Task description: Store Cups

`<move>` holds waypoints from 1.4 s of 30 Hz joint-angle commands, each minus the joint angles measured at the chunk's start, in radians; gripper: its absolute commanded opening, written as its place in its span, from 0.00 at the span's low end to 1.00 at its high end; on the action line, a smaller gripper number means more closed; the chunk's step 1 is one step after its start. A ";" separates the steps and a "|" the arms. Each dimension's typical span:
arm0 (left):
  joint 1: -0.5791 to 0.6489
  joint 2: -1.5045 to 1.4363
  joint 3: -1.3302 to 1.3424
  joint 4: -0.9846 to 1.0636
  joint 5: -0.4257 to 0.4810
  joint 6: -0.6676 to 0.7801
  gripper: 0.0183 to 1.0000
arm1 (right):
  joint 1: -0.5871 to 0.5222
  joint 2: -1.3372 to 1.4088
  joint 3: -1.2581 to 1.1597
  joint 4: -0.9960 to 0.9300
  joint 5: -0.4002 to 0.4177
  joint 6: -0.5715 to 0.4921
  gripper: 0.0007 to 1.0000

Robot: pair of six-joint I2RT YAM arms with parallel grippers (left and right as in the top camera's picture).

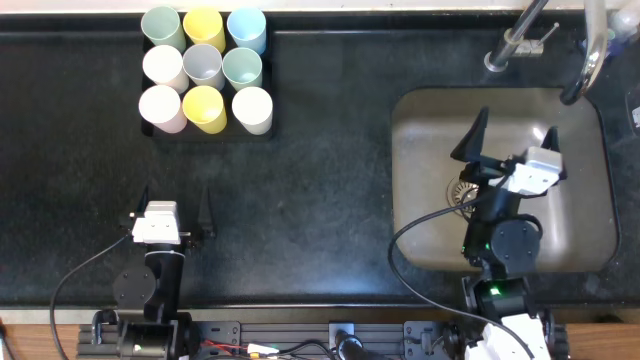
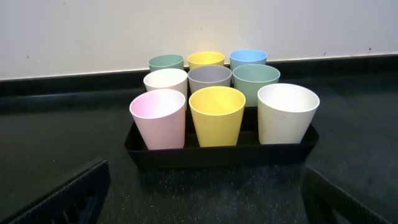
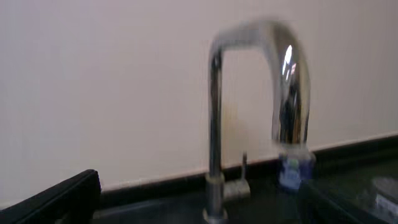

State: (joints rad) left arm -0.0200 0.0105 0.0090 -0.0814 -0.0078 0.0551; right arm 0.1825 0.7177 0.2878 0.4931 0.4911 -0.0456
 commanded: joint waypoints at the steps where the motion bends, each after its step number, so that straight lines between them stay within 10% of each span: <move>1: -0.008 -0.008 -0.001 -0.002 -0.002 -0.010 1.00 | -0.006 0.000 -0.087 0.003 0.026 -0.018 1.00; 32: -0.008 -0.008 -0.001 -0.003 -0.002 -0.010 1.00 | -0.106 -0.660 -0.180 -0.785 0.019 -0.018 1.00; 42: -0.008 -0.008 -0.001 -0.003 -0.002 -0.010 1.00 | -0.106 -0.715 -0.197 -0.776 0.019 -0.018 1.00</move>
State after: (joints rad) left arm -0.0196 0.0105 0.0090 -0.0814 -0.0082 0.0551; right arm 0.0738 0.0147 0.1047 -0.2985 0.5049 -0.0605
